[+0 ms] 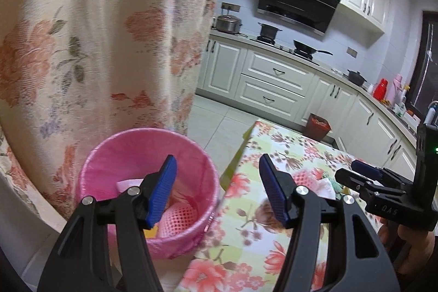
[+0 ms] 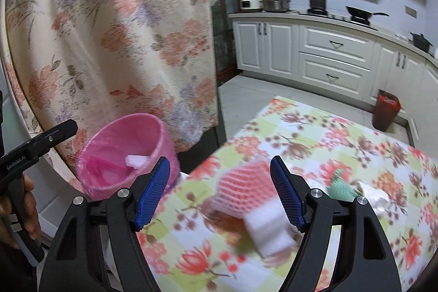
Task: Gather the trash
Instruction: 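Move both tools back over the trash on the table, then grasp the white foam piece with the left tool while the right tool grasps the printed paper item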
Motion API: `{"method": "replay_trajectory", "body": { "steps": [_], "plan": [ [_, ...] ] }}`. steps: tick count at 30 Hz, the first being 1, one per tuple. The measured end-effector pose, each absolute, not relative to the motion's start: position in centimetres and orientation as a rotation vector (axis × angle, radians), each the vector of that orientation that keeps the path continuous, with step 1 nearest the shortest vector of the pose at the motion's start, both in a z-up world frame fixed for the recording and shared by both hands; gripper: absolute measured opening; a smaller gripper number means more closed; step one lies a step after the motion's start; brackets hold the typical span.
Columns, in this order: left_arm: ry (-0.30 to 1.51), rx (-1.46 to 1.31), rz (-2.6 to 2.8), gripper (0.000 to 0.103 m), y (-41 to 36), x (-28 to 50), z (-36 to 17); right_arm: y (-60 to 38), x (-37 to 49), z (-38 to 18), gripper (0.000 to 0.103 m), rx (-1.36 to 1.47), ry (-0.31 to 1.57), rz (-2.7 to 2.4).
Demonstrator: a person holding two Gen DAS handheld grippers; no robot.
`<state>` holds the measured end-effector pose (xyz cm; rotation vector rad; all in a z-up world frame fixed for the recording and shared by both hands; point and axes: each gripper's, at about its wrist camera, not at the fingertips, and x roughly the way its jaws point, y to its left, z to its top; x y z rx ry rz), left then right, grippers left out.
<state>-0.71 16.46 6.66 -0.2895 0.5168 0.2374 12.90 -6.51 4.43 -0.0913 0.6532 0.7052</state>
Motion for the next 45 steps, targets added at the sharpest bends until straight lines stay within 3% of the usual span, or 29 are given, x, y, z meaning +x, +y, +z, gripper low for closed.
{"method": "replay_trajectory", "body": {
  "steps": [20, 45],
  "plan": [
    [0.578, -0.216, 0.107, 0.06, 8.4, 3.5, 5.5, -18.6, 14.6, 1.5, 0.072, -0.001, 0.698, 0.531],
    [0.72, -0.172, -0.033, 0.06, 0.8, 10.3, 0.0, -24.8, 20.0, -3.7, 0.075, 0.059, 0.78, 0.415]
  ]
}}
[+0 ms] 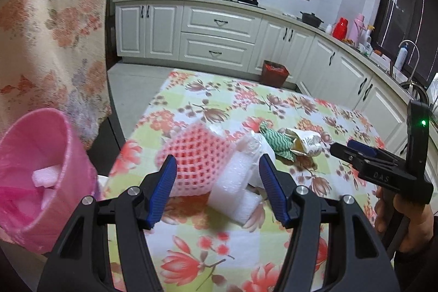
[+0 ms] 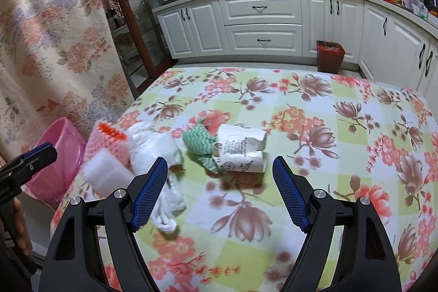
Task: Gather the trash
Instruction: 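Grasp the white foam piece with the left tool while the right tool grasps the printed paper item, then carry foam piece and paper item over the pink bin and open both tools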
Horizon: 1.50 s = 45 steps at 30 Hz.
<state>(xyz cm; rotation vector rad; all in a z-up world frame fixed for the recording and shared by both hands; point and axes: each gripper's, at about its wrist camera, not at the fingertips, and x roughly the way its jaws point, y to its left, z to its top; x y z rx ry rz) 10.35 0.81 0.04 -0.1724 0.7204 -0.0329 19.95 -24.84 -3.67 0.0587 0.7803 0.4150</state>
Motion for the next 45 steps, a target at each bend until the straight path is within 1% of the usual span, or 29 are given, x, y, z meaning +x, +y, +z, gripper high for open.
{"method": "replay_trajectory", "body": {
  "steps": [10, 21, 24, 25, 26, 28, 30, 31, 35, 45],
  "plan": [
    [0.794, -0.165, -0.069, 0.06, -0.8, 12.7, -3.2, -24.4, 23.2, -5.9, 0.076, 0.036, 0.814, 0.386],
    [0.849, -0.159, -0.097, 0.06, -1.6, 14.2, -5.6, -22.9, 25.6, -8.0, 0.076, -0.019, 0.852, 0.366],
    [0.861, -0.148, -0.1, 0.059, -1.7, 14.4, -6.0, -22.7, 25.9, -8.3, 0.071, -0.021, 0.858, 0.364],
    [0.865, -0.143, -0.1, 0.057, -1.8, 14.5, -6.1, -22.7, 25.9, -8.4, 0.067, -0.023, 0.859, 0.363],
    [0.869, -0.137, -0.101, 0.052, -1.8, 14.5, -6.2, -22.7, 26.0, -8.5, 0.065, -0.024, 0.862, 0.362],
    [0.876, -0.125, -0.103, 0.048, -2.0, 14.6, -6.4, -22.6, 26.0, -8.6, 0.058, -0.029, 0.869, 0.365],
    [0.882, -0.115, -0.109, 0.039, -2.1, 14.5, -6.5, -22.7, 25.9, -8.7, 0.051, -0.031, 0.873, 0.367],
    [0.883, -0.108, -0.111, 0.039, -2.2, 14.5, -6.5, -22.7, 25.8, -8.7, 0.05, -0.031, 0.874, 0.366],
    [0.879, -0.101, -0.119, 0.037, -2.4, 14.1, -6.2, -23.1, 25.0, -8.4, 0.049, -0.03, 0.872, 0.365],
    [0.837, -0.101, -0.124, 0.037, -2.6, 12.1, -4.0, -24.6, 22.1, -6.5, 0.049, -0.008, 0.842, 0.352]
  ]
}}
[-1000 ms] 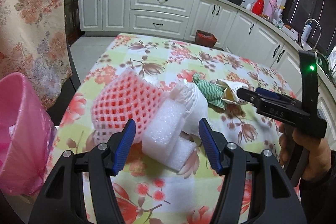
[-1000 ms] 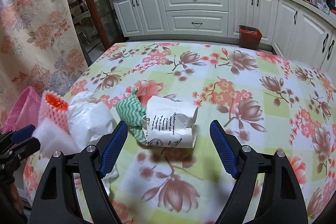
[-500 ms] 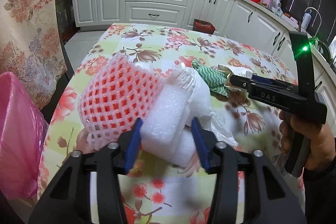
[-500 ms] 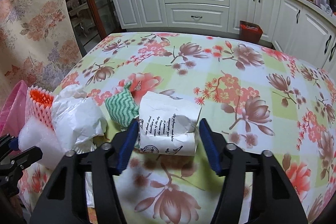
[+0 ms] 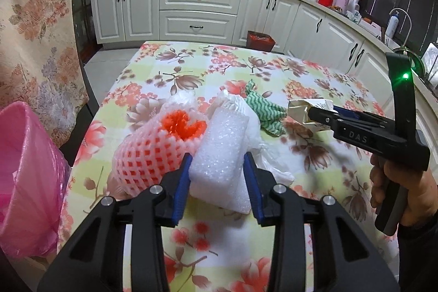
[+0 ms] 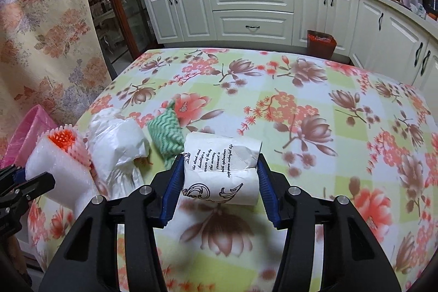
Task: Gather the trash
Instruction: 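Carry foam piece and paper item over the pink bin and open both tools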
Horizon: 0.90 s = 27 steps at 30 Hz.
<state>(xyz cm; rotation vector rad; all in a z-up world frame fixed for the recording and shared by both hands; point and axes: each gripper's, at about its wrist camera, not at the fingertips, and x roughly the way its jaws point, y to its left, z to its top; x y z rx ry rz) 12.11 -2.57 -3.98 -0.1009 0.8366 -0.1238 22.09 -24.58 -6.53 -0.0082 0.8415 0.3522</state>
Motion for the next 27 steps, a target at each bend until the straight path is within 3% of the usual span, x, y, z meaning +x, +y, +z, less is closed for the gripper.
{"method": "replay_trajectory", "body": {
  "steps": [27],
  "plan": [
    [0.688, -0.126, -0.1, 0.037, -0.9, 5.7, 2.2, -25.0, 14.0, -0.2, 0.049, -0.013, 0.721, 0.37]
  ]
}}
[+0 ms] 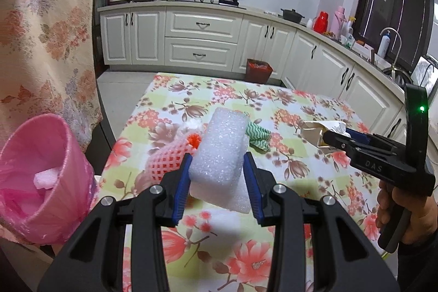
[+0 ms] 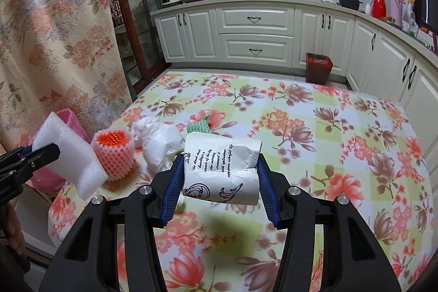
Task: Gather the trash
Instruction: 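Carry foam piece and paper item over the pink bin and open both tools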
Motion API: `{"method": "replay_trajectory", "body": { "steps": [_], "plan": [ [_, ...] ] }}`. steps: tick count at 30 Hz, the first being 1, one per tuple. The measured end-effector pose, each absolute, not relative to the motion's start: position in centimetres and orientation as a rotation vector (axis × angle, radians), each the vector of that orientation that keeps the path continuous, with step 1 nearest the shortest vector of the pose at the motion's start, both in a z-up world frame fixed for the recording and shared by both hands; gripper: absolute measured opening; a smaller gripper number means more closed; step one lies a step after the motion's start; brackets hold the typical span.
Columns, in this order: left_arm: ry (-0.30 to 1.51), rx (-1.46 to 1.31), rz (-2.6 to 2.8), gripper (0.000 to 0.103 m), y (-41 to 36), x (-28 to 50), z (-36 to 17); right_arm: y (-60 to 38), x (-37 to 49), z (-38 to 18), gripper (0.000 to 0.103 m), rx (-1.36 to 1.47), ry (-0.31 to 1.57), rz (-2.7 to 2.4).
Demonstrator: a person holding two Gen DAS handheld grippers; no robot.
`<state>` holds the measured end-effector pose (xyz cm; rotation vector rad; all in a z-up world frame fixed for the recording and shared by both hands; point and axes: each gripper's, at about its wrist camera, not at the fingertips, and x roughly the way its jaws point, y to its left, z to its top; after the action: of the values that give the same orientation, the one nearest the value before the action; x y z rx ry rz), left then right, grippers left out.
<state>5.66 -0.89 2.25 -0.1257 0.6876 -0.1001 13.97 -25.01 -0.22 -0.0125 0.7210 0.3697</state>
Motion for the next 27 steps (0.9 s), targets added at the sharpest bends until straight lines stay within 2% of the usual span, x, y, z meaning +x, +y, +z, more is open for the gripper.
{"method": "replay_trajectory", "body": {
  "steps": [27],
  "plan": [
    [0.555, -0.242, 0.072, 0.037, 9.4, 1.2, 5.7, -17.3, 12.1, 4.5, 0.049, -0.1, 0.637, 0.472]
  ]
}}
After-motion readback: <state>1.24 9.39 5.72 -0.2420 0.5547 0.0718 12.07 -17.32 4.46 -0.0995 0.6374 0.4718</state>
